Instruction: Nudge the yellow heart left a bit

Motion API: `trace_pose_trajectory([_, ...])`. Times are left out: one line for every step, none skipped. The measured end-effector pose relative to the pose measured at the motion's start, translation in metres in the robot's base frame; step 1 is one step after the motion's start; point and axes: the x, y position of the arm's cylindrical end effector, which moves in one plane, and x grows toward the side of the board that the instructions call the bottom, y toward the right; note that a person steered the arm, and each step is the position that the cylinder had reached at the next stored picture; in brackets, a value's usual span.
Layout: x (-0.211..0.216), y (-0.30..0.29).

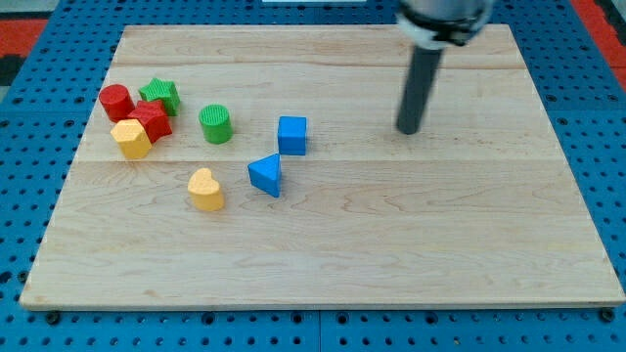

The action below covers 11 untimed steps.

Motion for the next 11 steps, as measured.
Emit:
trace_pose_trajectory([-0.003,-0.132])
trace_pose_trajectory([-0.003,-0.113])
trace_pose_trajectory([-0.012,0.01])
trace_pose_trajectory([-0.013,0.106])
trace_pose_trajectory([-0.001,0.069])
trace_pose_trajectory([0.014,0.038])
trace_pose_trajectory([0.059,-0.039])
trace_pose_trajectory([0.127,-0.068])
trace_pose_trajectory([0.129,-0.095])
trace_pose_trajectory([0.129,-0.108])
trace_pose_trajectory([0.129,-0.113])
